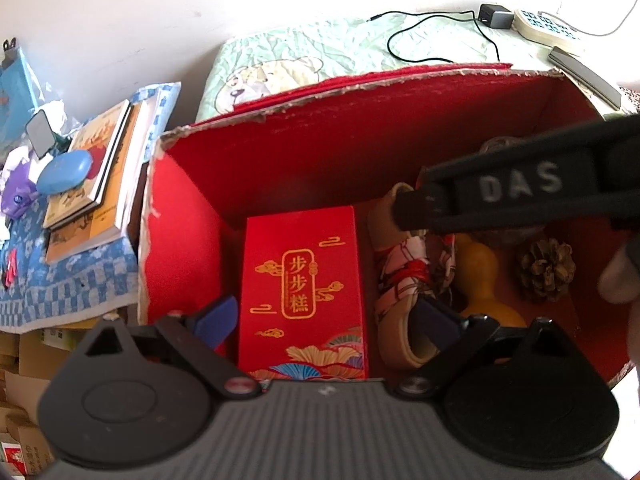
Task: Organize objects
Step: 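Open the right gripper to release the gift box beside the shoe, then withdraw the right gripper up and away from the red box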
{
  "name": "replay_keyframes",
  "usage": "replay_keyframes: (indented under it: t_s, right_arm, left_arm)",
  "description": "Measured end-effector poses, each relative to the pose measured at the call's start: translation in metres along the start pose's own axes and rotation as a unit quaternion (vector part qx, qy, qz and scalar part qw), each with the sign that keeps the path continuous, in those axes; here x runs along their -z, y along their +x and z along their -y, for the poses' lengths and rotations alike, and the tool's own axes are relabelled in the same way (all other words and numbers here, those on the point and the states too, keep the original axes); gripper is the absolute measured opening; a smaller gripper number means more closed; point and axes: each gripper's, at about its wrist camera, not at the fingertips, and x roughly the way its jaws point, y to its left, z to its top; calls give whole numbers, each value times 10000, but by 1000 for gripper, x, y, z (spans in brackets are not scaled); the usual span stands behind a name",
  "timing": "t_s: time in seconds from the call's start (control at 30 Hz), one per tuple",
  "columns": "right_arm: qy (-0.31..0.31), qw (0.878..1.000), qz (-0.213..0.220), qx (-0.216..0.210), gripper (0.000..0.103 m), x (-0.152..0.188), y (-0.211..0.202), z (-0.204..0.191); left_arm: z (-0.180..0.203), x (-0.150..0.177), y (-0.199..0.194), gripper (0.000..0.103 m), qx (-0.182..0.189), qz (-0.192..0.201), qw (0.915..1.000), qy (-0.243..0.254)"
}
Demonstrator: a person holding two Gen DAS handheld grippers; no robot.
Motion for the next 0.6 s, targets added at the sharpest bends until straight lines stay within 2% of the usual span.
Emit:
replay_keyframes:
  t_s: [0.1, 0.37, 0.6]
  right_arm:
    - [19, 9996, 161, 221, 57, 6, -7, 1]
    - [336, 9977, 447, 384, 62, 20, -27, 12]
    - [276, 9951, 619, 721, 63, 30, -44, 10]
  left_arm:
    - [3, 1, -3, 97, -57, 27, 10000, 37]
    - [1, 2, 3, 97, -93, 33, 10000, -19]
    - [5, 2, 2, 97, -153, 45, 9998, -98]
